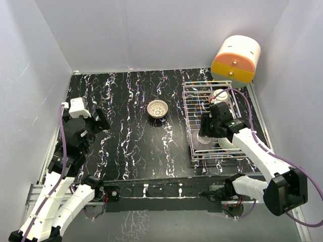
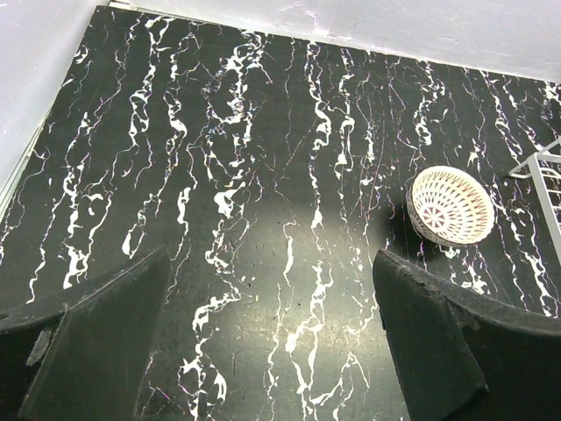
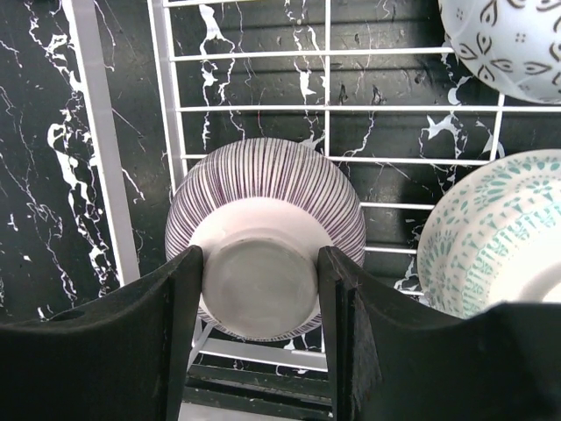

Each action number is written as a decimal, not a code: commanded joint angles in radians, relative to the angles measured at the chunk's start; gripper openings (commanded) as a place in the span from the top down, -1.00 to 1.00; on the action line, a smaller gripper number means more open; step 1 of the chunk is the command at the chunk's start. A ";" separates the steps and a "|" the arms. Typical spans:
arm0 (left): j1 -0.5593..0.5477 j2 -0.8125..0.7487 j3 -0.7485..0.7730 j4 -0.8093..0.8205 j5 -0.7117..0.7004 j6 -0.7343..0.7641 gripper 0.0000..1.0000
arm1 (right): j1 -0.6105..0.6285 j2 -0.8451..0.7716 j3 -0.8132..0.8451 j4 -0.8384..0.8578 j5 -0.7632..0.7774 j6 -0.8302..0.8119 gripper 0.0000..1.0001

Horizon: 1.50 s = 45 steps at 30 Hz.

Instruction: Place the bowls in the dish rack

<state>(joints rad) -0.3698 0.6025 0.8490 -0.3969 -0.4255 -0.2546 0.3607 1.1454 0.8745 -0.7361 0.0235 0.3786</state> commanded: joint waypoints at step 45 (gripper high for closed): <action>-0.004 -0.034 -0.021 0.003 0.001 0.003 -0.94 | 0.050 -0.076 -0.029 -0.057 0.125 0.117 -0.45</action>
<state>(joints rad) -0.3698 0.5789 0.8173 -0.3969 -0.4110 -0.2630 0.3996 1.0828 0.8341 -0.8341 0.1329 0.4797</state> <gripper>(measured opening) 0.970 0.712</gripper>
